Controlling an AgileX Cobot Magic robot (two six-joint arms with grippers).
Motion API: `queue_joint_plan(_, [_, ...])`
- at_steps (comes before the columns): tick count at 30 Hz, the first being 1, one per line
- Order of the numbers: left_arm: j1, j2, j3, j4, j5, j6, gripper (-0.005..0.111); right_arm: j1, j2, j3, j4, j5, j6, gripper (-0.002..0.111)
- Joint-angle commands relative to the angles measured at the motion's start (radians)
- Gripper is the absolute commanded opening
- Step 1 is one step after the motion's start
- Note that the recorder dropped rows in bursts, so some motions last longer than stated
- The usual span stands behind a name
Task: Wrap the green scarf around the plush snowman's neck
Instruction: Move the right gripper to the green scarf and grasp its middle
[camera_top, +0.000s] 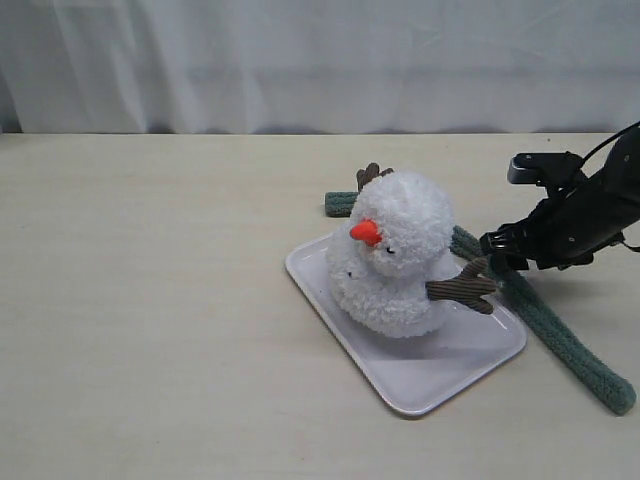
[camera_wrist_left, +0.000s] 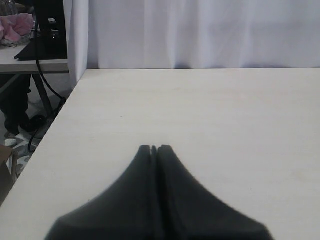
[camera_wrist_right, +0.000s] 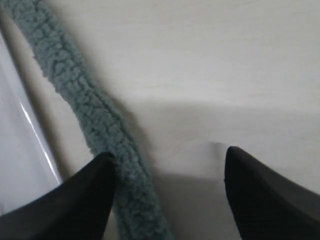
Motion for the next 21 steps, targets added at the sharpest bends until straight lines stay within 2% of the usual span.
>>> queue_joint_plan(1, [0.002,-0.003,0.004,0.000,-0.016,-0.008,0.000,0.002,0.033,-0.011,0.144,-0.002,-0.187,0.061])
queue_joint_plan(7, [0.002,-0.003,0.004,0.000,-0.016,-0.008,0.000,0.002,0.052,-0.011,0.191,-0.012,-0.255,0.061])
queue_joint_plan(9, [0.002,-0.003,0.004,0.000,-0.016,-0.008,0.000,0.002,0.052,-0.011,0.191,-0.012,-0.255,0.057])
queue_joint_plan(11, [0.002,-0.003,0.004,0.000,-0.016,-0.008,0.000,0.002,0.052,-0.011,0.191,-0.012,-0.255,0.049])
queue_joint_plan(18, [0.002,-0.003,0.004,0.000,-0.016,-0.008,0.000,0.002,0.042,-0.011,0.180,0.027,-0.314,0.005])
queue_joint_plan(21, [0.002,-0.003,0.004,0.000,-0.016,-0.008,0.000,0.002,0.010,-0.011,0.180,0.039,-0.309,0.004])
